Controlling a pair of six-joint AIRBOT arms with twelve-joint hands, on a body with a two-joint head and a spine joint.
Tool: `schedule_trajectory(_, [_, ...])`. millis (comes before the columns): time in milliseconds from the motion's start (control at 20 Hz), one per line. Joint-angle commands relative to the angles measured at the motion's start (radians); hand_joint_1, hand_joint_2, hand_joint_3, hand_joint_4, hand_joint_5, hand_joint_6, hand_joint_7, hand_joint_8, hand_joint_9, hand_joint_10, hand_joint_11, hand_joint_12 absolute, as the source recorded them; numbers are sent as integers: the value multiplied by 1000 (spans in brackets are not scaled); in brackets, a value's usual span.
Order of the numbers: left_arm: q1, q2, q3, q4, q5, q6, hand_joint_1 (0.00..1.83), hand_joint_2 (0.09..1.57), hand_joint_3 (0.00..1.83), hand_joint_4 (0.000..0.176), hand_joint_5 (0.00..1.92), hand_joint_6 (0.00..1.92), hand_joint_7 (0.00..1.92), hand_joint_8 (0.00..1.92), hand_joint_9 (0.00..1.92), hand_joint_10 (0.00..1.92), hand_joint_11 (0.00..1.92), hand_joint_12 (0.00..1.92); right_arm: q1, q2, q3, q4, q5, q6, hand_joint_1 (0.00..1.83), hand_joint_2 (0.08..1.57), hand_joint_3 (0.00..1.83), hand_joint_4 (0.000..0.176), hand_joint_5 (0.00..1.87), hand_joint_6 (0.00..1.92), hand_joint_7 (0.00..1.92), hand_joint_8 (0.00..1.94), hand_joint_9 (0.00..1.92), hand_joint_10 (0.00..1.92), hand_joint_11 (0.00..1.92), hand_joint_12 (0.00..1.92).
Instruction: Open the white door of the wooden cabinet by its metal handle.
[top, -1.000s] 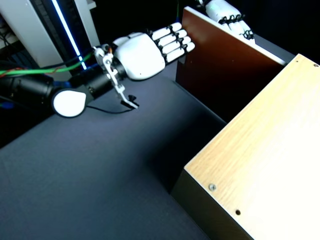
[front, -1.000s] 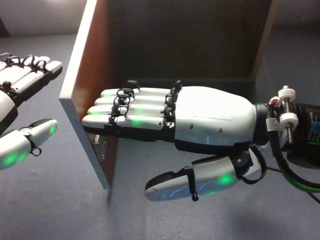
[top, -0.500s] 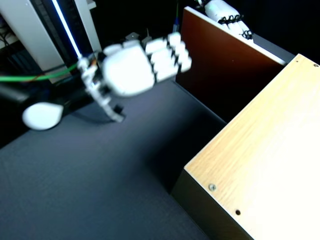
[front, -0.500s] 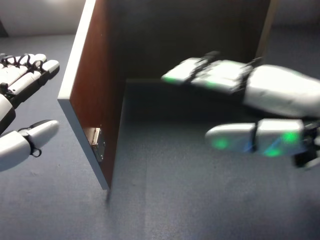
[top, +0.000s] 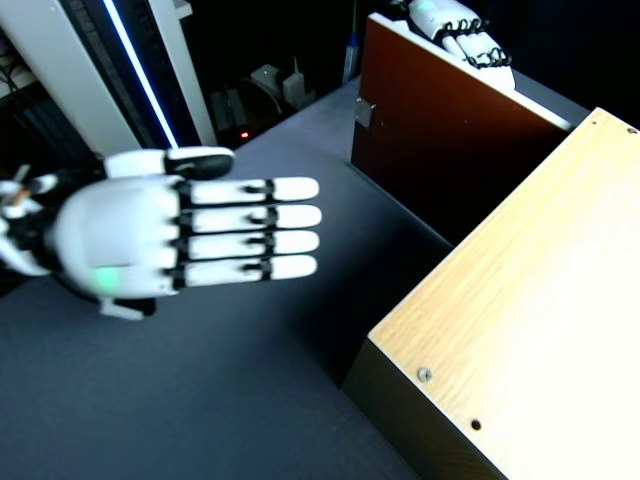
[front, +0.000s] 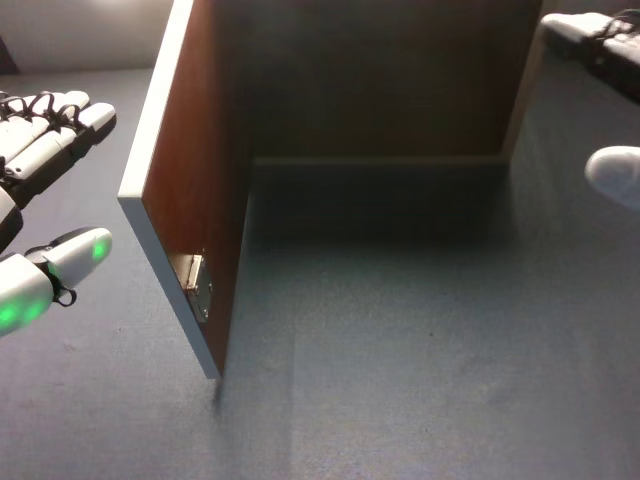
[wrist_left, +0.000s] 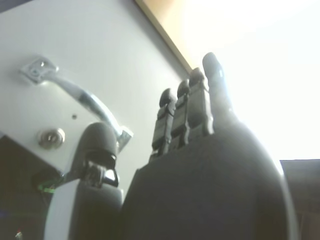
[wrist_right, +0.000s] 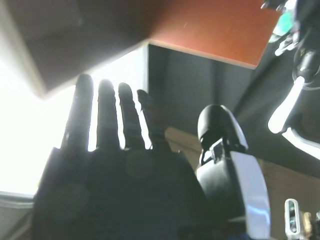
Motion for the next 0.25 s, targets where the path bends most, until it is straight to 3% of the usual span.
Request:
schedule_trajectory(0, [-2,10,-4,3,-144,-5,144,1494,5,0,53,1,14,3,33,3,1,215,-12,5,-6,46,177,4,0,1343,0,0,0,0,0,0,0,0,0,0])
schedule_trajectory(200, [-3,14,-7,18,-168,-15,226,1504,0,0,39,2,4,0,5,0,0,169,-71,17,-26,106,271,4,113,1452,14,0,25,8,21,8,2,1,0,0])
